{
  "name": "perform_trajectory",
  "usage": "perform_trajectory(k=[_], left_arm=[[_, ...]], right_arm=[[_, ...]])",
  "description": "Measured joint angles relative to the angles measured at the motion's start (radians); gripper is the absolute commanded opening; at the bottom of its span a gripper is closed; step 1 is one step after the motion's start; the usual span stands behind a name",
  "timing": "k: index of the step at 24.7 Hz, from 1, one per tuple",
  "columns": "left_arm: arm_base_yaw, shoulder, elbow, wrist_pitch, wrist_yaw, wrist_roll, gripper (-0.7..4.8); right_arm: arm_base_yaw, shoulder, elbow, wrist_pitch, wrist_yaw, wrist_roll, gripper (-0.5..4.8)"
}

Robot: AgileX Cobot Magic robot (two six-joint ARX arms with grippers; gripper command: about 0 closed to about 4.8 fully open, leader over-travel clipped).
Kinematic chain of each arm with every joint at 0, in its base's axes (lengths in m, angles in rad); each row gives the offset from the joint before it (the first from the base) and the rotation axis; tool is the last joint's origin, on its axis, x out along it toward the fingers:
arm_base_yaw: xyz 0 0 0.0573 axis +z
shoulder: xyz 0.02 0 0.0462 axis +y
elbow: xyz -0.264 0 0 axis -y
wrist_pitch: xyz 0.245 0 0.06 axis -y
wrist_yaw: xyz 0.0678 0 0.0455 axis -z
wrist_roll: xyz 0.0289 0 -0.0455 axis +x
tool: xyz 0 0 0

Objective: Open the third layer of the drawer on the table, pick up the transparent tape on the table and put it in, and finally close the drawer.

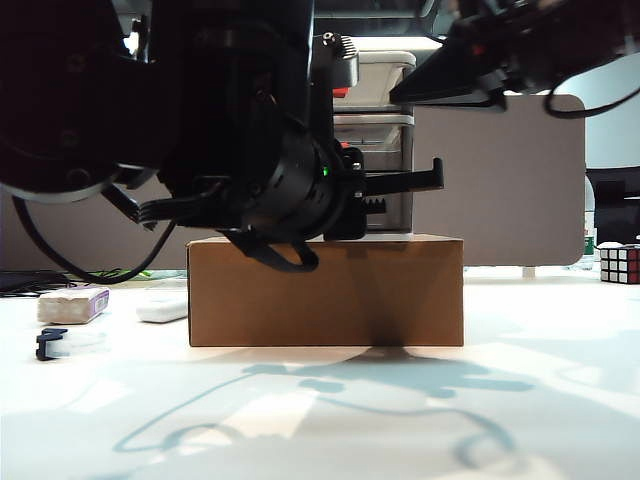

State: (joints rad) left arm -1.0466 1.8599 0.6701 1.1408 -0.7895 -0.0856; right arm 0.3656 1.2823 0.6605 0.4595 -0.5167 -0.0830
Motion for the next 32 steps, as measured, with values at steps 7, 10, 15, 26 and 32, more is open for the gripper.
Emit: perform_trajectory(k=[7,10,15,26,32], left_arm=[[-0.064,-0.002,-0.016,0.008,-0.077,0.004,-0.06],[-0.132,-0.024,-0.064,0.015,-0.142,0.003,-0.06],[-0.217,-0.075,-0.128,0.014,-0.237,0.003,-0.06],[-0.444,-0.555,-0.455,0.008,-0.404,0.073,-0.06],[-0.253,-0.963,-0.602,-0.122,-0.236,0.037,-0.06]], right_arm=[[0.003,0.053,0.037,-0.001,-0.008,0.0,-0.02],[0.002,0.053,0.037,-0.001,-0.007,0.0,-0.02],[0.003,0.053,0.037,0.003,-0.005,0.0,-0.02],[0.005,0.052,0.037,0.006,-0.014,0.0,-0.02],[0.004,0.045,0.037,-0.006,-0.064,0.025,-0.02]])
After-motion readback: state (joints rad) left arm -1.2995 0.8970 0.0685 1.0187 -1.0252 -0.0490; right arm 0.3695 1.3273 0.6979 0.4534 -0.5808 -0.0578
